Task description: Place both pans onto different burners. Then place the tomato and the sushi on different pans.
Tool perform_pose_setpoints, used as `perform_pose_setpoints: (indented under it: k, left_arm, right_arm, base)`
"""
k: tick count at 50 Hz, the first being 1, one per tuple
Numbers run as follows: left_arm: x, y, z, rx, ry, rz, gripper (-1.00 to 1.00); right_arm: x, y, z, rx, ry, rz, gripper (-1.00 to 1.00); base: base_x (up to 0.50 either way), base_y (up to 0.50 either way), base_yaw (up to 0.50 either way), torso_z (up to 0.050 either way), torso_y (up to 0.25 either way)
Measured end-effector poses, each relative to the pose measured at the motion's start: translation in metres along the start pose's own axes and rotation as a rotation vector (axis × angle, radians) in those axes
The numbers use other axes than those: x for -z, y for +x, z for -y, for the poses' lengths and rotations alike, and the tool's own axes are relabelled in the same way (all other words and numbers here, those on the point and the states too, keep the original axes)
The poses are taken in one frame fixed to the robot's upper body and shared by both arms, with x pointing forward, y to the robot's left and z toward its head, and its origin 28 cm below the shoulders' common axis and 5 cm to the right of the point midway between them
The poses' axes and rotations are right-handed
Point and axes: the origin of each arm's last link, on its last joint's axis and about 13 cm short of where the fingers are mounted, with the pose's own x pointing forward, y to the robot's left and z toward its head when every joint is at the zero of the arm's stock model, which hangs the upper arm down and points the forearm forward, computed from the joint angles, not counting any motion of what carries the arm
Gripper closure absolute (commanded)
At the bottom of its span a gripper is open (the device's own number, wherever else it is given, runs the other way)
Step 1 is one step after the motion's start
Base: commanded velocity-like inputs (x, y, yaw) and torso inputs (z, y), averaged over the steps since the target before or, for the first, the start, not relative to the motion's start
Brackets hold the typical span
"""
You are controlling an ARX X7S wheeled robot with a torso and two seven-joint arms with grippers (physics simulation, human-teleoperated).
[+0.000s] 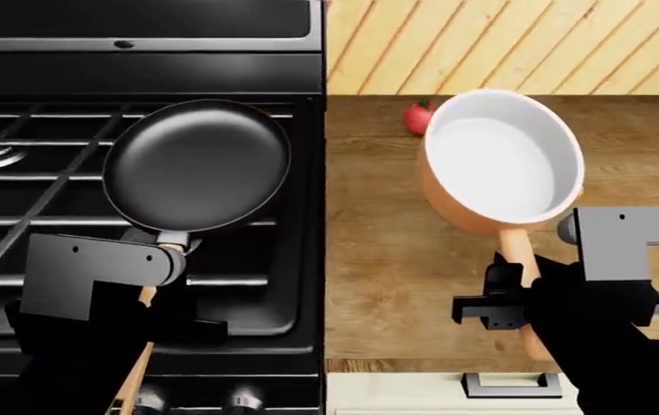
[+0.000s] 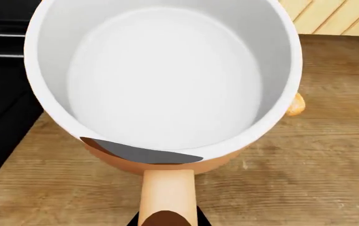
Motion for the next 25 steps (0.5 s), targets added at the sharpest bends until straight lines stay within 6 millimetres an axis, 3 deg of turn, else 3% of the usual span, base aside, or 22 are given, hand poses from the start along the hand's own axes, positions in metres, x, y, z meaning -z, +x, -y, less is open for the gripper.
perform_pose_setpoints:
  k: [25]
  left_arm:
    - [0.0015,0.0018,0.0,0.003,-0.003,-0.007,1.0]
  right_arm:
    - [-0.0006,0.0011,-0.0015,-0.008,-0.001,-0.002,1.0]
  base:
    - [0.0,0.5,0.0,0.002,0.004]
